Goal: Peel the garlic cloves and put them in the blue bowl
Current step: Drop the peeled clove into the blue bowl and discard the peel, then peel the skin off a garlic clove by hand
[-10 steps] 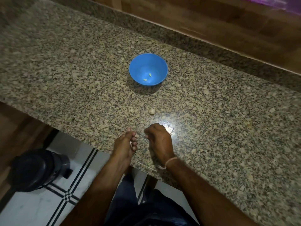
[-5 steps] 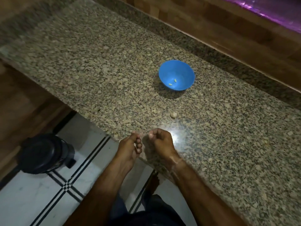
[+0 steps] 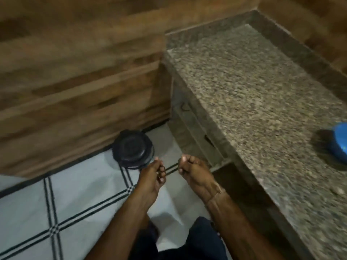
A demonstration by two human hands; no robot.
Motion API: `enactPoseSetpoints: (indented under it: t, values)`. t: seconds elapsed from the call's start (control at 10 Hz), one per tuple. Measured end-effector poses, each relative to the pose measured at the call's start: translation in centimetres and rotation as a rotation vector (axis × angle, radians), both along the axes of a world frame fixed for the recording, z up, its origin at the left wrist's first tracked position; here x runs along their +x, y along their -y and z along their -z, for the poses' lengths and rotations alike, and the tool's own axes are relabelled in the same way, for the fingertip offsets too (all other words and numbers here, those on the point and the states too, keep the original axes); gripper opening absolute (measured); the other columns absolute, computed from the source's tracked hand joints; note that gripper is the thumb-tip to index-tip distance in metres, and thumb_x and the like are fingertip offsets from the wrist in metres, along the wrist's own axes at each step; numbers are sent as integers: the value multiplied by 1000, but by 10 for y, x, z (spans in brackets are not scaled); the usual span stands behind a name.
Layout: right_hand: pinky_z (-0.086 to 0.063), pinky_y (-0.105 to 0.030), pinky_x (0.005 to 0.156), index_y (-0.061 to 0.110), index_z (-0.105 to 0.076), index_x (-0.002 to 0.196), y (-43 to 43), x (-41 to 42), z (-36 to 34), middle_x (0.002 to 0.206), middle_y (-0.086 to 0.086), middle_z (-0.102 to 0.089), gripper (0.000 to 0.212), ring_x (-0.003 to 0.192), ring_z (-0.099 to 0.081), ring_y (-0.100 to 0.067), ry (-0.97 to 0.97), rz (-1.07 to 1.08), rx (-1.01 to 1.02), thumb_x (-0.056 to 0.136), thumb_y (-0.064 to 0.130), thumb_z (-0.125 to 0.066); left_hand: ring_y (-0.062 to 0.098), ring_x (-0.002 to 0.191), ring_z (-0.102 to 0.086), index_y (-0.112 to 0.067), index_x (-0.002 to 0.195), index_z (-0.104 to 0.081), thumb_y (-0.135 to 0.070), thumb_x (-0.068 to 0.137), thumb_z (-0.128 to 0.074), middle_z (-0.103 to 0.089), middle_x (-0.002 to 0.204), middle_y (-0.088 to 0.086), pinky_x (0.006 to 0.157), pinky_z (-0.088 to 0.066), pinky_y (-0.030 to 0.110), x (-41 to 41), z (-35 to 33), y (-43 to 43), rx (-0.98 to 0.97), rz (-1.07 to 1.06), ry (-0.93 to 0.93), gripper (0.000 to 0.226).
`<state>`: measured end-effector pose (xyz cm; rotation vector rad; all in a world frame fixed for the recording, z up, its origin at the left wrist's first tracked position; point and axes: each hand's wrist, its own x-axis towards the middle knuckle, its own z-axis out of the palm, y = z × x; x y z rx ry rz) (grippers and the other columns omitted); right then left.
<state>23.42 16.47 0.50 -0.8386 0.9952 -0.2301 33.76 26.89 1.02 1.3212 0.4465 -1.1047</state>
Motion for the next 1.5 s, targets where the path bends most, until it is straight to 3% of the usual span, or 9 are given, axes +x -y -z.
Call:
enactPoseSetpoints:
  t: [0.5, 0.8, 0.9, 1.0, 1.1, 1.2, 1.3, 1.4, 1.5]
  values:
    - [-55, -23, 62, 8, -65, 79, -35, 207, 68, 71, -6, -59, 33, 64, -56, -14, -131, -205, 133, 103, -9, -50, 12, 55, -39, -12, 79, -59, -31, 109, -52, -47, 59, 0, 53, -33, 23, 191, 48, -106, 183, -307, -98, 36]
    - [-57, -23, 57, -1, -61, 93, -9, 293, 244, 76, -13, -57, 21, 57, -61, -14, -295, -102, 421, 104, -10, -46, 9, 39, -49, -10, 77, -54, -23, 108, -50, -52, 50, 0, 37, -38, 14, 262, 226, -51, 215, -422, -430, 34]
    - [-61, -24, 60, -3, -66, 98, 2, 322, 330, 86, -15, -66, 14, 73, -65, -20, -374, -50, 463, 102, -9, -54, 11, 55, -57, -10, 84, -54, -20, 110, -45, -58, 67, 3, 44, -49, 18, 287, 312, -21, 198, -457, -470, 29]
    - [-61, -29, 88, -4, -68, 118, 10, 352, 385, 125, -24, -68, 19, 110, -67, -31, -375, -27, 410, 106, -1, -53, 22, 90, -64, -13, 129, -54, -36, 114, -30, -57, 96, 8, 81, -56, 32, 313, 373, 7, 167, -509, -504, 37]
    - [-45, -43, 108, -6, -52, 144, 20, 369, 425, 152, -27, -50, 35, 144, -47, -42, -404, 24, 441, 112, 6, -42, 38, 143, -45, -15, 160, -31, -65, 104, -37, -53, 141, 16, 118, -38, 48, 330, 418, 20, 126, -566, -637, 76]
    - [-49, -40, 91, 12, -57, 140, 17, 379, 438, 154, -10, -52, 31, 142, -49, -33, -414, -66, 370, 114, 20, -43, 47, 139, -43, -12, 149, -40, -77, 93, -45, -48, 147, 19, 118, -35, 60, 336, 434, 28, 89, -565, -709, 86]
    - [-38, -43, 119, 16, -46, 156, -1, 373, 442, 154, 0, -49, 43, 146, -42, -22, -394, -302, 232, 114, 23, -44, 37, 133, -49, -7, 144, -48, -57, 106, -41, -56, 132, 21, 118, -37, 53, 338, 424, 47, 131, -558, -651, 63]
    - [-38, -37, 117, 12, -40, 158, 1, 370, 456, 163, -12, -40, 46, 150, -40, -31, -525, -323, 191, 113, 18, -45, 24, 97, -59, -14, 102, -59, -36, 112, -34, -59, 103, 7, 101, -47, 43, 335, 414, 62, 154, -465, -555, 35]
    - [-33, -44, 124, 46, -35, 157, 0, 378, 440, 165, 9, -34, 49, 149, -38, -20, -411, -341, 23, 110, 45, -48, 19, 79, -53, -19, 95, -56, -33, 113, -29, -55, 93, 2, 110, -39, 46, 340, 389, 60, 278, -430, -521, 35]
